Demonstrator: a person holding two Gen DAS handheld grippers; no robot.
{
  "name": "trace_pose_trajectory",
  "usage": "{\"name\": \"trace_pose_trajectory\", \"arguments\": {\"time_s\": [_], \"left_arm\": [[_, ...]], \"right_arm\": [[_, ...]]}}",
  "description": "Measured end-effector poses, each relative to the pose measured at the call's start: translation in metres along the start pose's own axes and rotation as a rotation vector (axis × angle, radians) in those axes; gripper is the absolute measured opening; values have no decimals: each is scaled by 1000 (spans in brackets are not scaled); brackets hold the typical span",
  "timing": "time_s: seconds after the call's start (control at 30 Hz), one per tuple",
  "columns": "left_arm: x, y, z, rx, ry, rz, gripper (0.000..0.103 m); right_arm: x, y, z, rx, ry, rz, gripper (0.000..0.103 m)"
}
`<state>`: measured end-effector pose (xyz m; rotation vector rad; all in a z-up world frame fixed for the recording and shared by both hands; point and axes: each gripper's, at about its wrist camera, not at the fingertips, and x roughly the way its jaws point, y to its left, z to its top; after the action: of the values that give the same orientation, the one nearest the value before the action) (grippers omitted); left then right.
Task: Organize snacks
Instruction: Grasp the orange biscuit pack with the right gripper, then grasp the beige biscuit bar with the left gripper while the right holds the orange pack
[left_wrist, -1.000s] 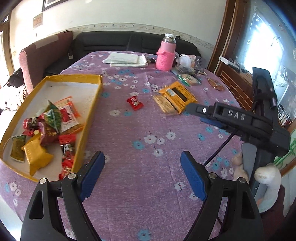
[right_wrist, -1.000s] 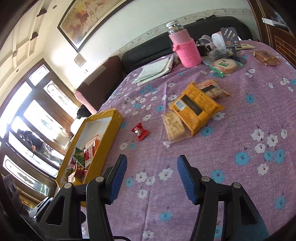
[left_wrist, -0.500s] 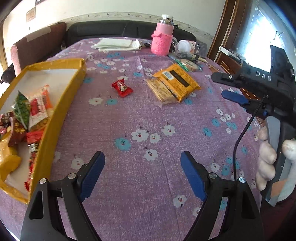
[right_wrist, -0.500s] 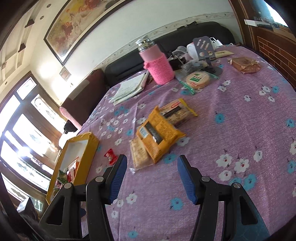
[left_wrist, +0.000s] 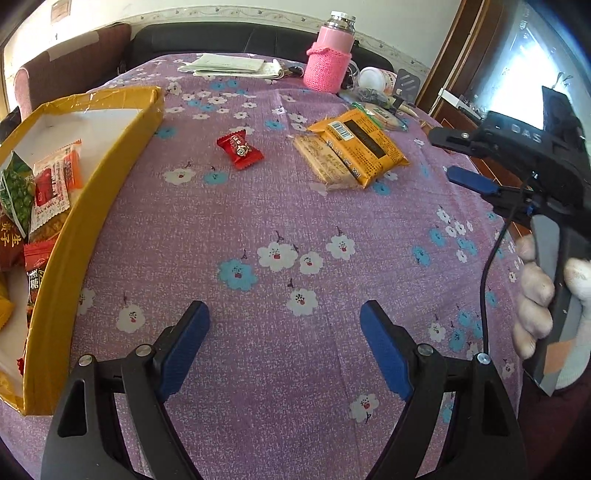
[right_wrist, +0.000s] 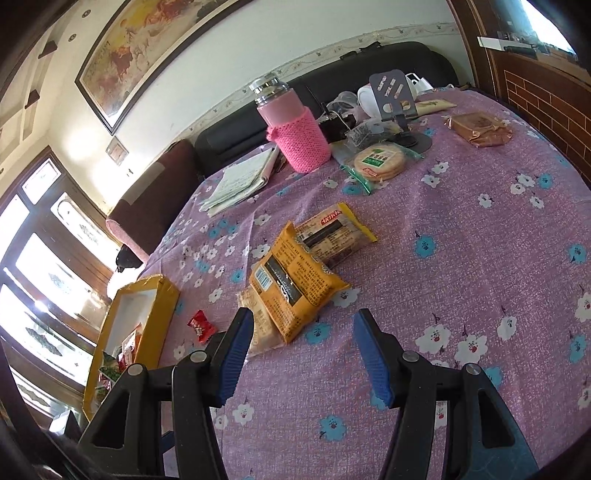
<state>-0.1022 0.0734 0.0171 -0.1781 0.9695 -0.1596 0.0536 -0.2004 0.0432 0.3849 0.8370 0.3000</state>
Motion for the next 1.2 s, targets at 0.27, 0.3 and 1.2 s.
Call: {"name": "trace_pose_trajectory", "arguments": {"time_s": [0.27,0.3,1.2], "left_arm": [[0,-1,-1,8,-2,-10,87],[0,0,-1,8,-2,-16,88],[15,-29,-6,178,79,96,103]], "right_arm": [[35,10,28,-43,7,-35,60],[42,12,34,-63,9,-50,60],[85,39,-6,-248,146,-173,77]]}}
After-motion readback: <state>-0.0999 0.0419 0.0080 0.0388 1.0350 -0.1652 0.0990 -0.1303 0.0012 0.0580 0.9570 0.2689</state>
